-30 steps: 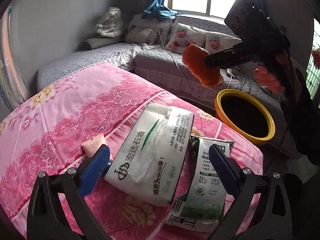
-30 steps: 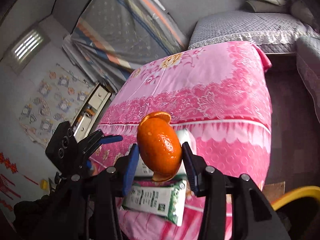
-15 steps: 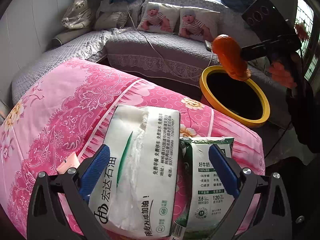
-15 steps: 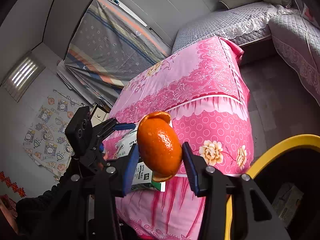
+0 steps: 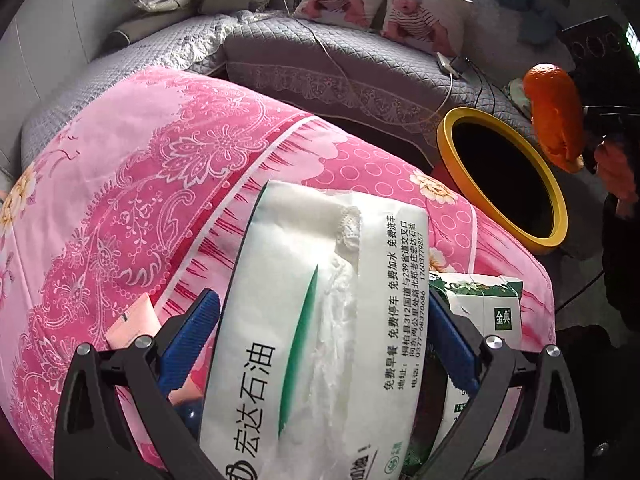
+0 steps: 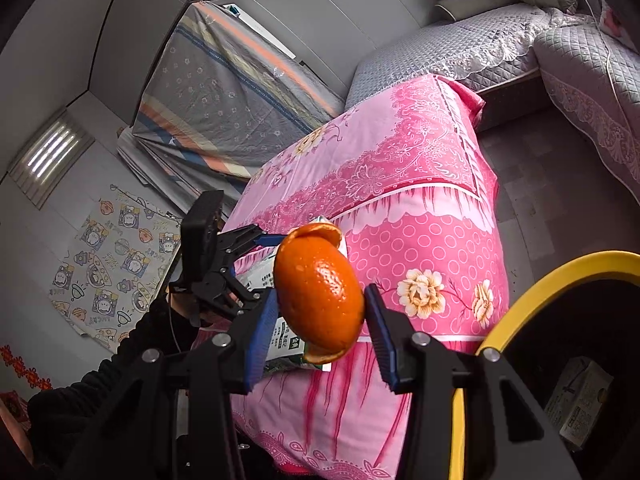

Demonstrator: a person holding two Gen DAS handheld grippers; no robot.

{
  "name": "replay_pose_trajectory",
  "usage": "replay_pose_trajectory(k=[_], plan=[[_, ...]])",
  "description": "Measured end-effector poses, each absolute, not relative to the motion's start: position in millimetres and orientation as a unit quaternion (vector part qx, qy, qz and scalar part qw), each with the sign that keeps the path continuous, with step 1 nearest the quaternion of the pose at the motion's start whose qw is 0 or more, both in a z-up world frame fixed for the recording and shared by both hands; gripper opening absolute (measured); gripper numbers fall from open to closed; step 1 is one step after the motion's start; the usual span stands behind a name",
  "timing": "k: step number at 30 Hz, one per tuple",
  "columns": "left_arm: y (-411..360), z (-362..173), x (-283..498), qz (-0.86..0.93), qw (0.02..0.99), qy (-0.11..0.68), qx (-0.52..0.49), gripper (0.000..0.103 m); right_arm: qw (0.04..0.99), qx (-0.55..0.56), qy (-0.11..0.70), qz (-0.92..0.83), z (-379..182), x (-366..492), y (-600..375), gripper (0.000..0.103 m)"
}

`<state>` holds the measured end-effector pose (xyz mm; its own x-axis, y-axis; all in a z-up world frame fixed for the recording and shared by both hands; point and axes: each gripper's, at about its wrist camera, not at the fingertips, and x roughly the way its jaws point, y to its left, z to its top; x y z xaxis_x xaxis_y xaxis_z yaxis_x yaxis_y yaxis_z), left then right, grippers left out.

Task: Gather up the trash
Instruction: 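Carry the orange over the yellow bin with the right tool while the left tool holds the tissue pack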

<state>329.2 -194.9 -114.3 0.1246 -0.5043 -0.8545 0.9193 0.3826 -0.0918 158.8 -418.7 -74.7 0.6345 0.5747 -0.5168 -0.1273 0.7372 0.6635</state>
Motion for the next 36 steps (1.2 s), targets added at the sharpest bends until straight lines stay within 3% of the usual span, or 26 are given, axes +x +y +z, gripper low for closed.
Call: replay_pose_trajectory(k=[4, 6, 12, 27, 36], plan=[[-200, -118, 320, -0.499, 0.707, 0.426, 0.264, 0.094, 0.854, 0.303, 0.372, 0.2, -75, 153, -422, 0.042], [-199, -118, 318, -0.491, 0.709, 0.425, 0.275, 0.085, 0.854, 0.306, 0.371, 0.198, -75, 151, -423, 0.042], [-189, -109, 316, -0.476, 0.733, 0.412, 0.258, 0.08, 0.855, 0.313, 0.365, 0.195, -73, 144, -425, 0.042], [-90, 20, 289, -0.446, 0.854, 0.265, 0.044, 0.081, 0.864, 0.345, 0.321, 0.178, -63, 115, -439, 0.042], [-143, 50, 224, -0.366, 0.905, 0.214, 0.032, 0.081, 0.867, 0.38, 0.3, 0.112, -83, 84, -469, 0.042]])
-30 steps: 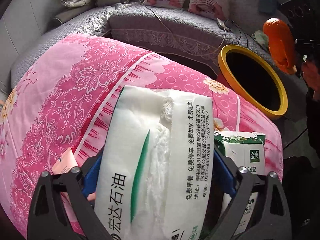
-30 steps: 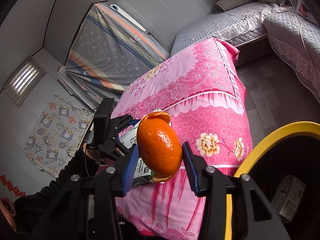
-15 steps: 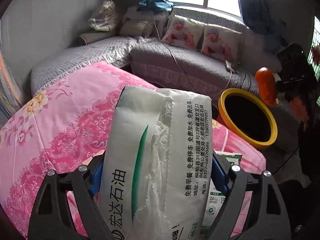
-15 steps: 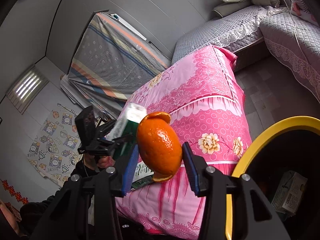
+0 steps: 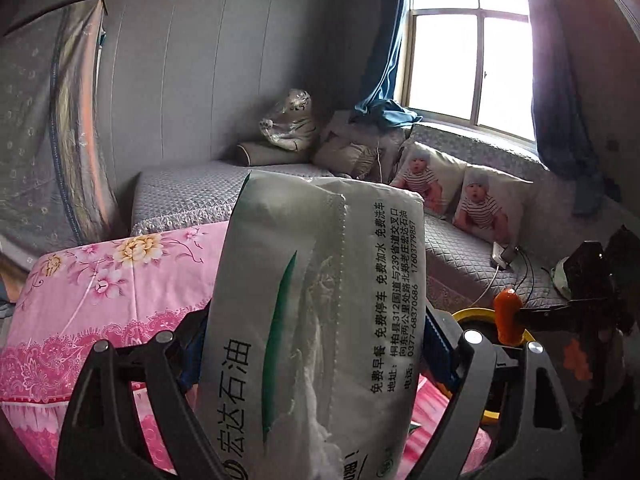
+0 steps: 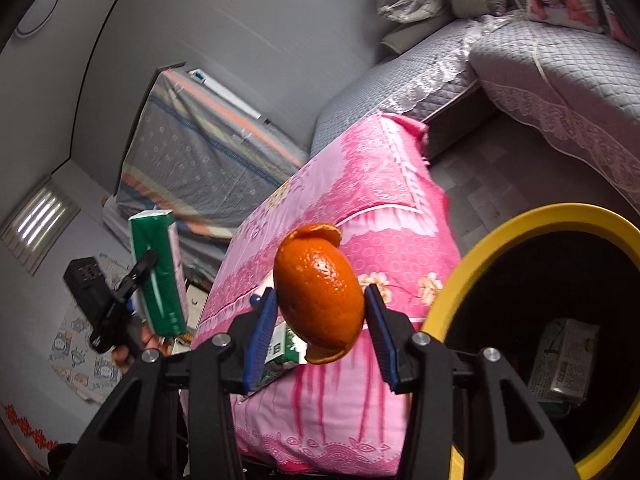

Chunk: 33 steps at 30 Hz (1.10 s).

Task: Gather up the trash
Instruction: 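Carry the orange over the yellow bin with the right tool while the left tool holds the tissue pack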

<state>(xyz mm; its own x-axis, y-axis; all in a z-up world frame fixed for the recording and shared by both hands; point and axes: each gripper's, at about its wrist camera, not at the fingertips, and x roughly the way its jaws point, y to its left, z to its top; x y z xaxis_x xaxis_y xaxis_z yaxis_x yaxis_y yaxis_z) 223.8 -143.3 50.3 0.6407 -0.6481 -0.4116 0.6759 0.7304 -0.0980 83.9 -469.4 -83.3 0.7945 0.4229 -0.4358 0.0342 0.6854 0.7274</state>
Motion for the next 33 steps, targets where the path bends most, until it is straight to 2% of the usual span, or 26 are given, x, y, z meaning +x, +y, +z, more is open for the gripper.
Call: replay_pose_trajectory(k=[12, 33], plan=[[-263, 51, 135, -0.419, 0.884, 0.185, 0.09, 0.081, 0.87, 0.408, 0.275, 0.026, -111, 30, -521, 0.042], [-362, 19, 114, -0.461, 0.86, 0.181, 0.125, 0.082, 0.86, 0.423, 0.277, -0.074, -164, -5, -563, 0.042]])
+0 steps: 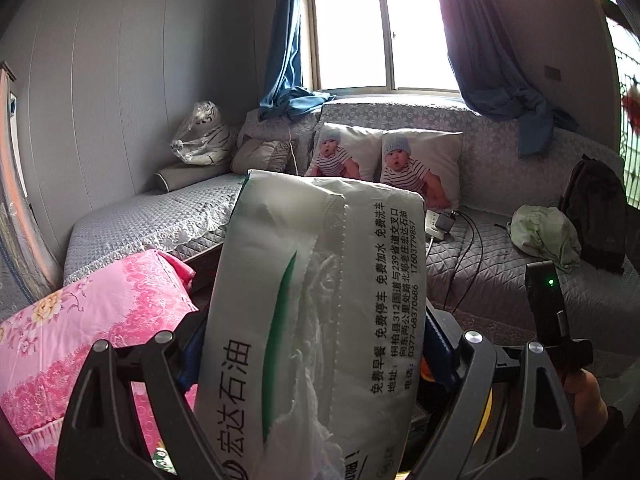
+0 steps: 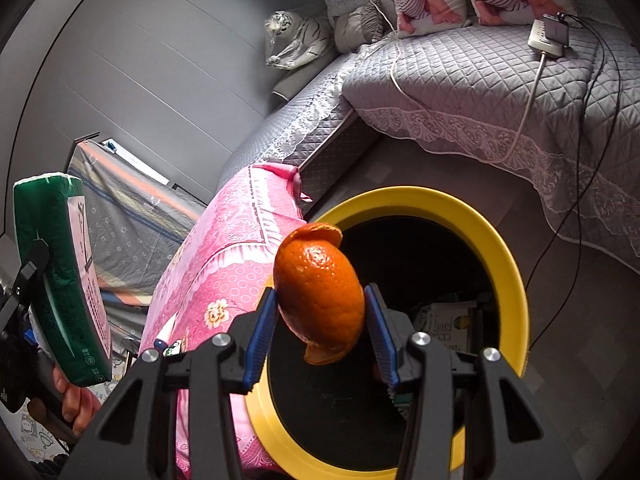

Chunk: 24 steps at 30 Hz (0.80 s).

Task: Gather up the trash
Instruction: 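Carry the orange over the yellow bin with the right tool while the left tool holds the tissue pack, then open both tools to drop the orange and tissue pack into the bin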

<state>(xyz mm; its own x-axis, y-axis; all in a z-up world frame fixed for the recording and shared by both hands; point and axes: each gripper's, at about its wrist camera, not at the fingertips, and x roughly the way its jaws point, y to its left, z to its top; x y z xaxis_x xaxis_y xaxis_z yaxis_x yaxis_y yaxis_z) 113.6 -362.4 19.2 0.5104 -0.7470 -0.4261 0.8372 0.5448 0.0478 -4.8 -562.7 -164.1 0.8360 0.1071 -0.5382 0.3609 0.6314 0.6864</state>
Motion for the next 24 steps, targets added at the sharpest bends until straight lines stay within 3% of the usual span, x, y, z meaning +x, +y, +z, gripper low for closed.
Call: replay_pose_trajectory(k=[9, 13, 16, 24], plan=[[-381, -2, 127, -0.467, 0.852, 0.209, 0.111, 0.083, 0.854, 0.421, 0.285, -0.105, -171, -5, -569, 0.043], [-377, -8, 137, -0.464, 0.854, 0.214, 0.1, 0.09, 0.849, 0.405, 0.297, -0.162, -174, -3, -575, 0.054], [-366, -8, 144, -0.456, 0.86, 0.21, 0.089, 0.094, 0.844, 0.419, 0.286, -0.176, -176, -9, -582, 0.073], [-295, -12, 174, -0.452, 0.863, 0.214, 0.077, 0.095, 0.853, 0.415, 0.28, -0.145, -169, -6, -573, 0.073]])
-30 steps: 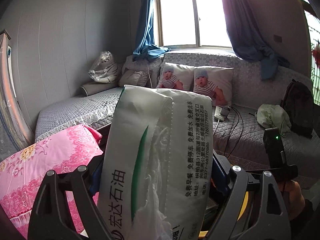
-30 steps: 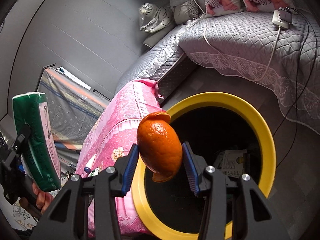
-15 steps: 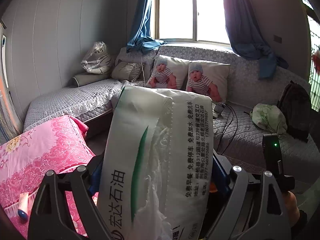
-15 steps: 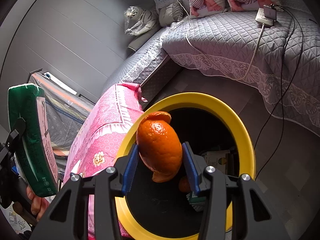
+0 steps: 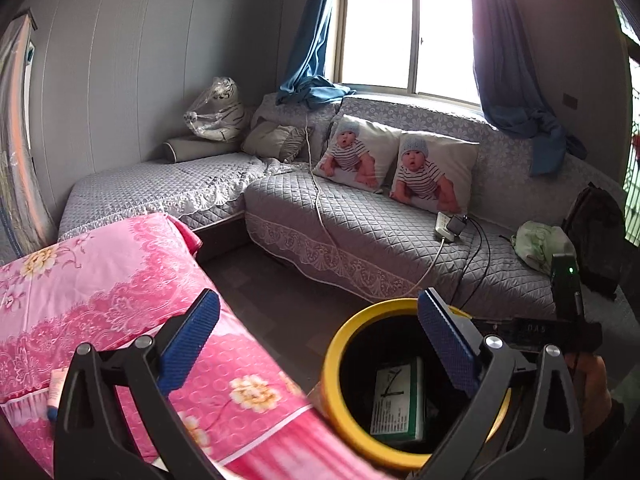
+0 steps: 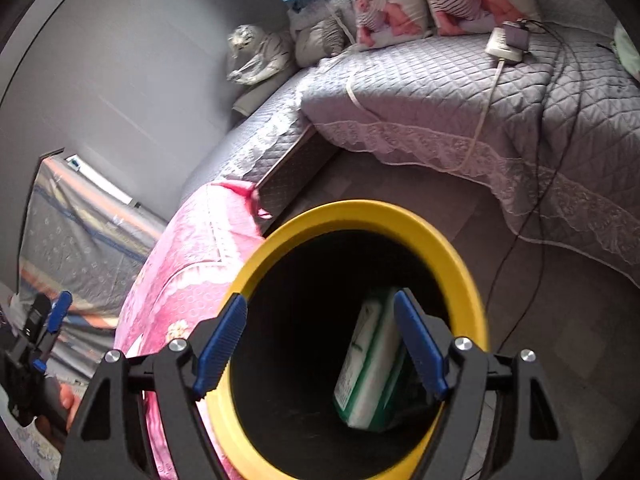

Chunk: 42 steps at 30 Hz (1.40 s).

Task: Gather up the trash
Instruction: 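Open both tools to drop the orange and tissue pack into the bin, then grasp the green-and-white milk carton on the bed with the left tool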

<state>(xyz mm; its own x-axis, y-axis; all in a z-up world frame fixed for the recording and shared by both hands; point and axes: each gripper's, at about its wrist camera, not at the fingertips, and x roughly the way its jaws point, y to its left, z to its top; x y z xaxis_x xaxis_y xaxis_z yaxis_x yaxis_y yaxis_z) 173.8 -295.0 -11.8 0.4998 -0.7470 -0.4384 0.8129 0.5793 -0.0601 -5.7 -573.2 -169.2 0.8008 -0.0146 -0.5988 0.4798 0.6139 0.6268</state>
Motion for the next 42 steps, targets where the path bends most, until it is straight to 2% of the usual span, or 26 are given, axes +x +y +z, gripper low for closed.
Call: replay_pose_trajectory(k=[6, 11, 14, 29, 31, 32, 33, 42], plan=[[-225, -21, 187, -0.481, 0.838, 0.228, 0.117, 0.095, 0.863, 0.396, 0.299, -0.098, -159, 26, -544, 0.073], [-184, -51, 184, -0.479, 0.815, 0.258, 0.199, 0.095, 0.865, 0.384, 0.315, -0.071, -154, 51, -523, 0.073], [-174, -70, 185, -0.493, 0.791, 0.296, 0.208, 0.095, 0.867, 0.375, 0.321, -0.062, -150, 61, -511, 0.073], [-167, -116, 214, -0.513, 0.75, 0.366, 0.202, 0.094, 0.875, 0.344, 0.338, -0.045, -137, 73, -488, 0.073], [-169, -118, 212, -0.507, 0.754, 0.359, 0.214, 0.088, 0.875, 0.344, 0.337, -0.043, -137, 74, -487, 0.073], [-170, -120, 211, -0.507, 0.753, 0.359, 0.218, 0.064, 0.875, 0.342, 0.338, -0.043, -136, 74, -486, 0.073], [-170, -121, 211, -0.507, 0.752, 0.36, 0.22, 0.052, 0.876, 0.34, 0.339, -0.042, -135, 74, -484, 0.073], [-126, -85, 198, -0.504, 0.79, 0.303, 0.171, 0.051, 0.893, 0.278, 0.354, 0.008, -110, 115, -438, 0.073]])
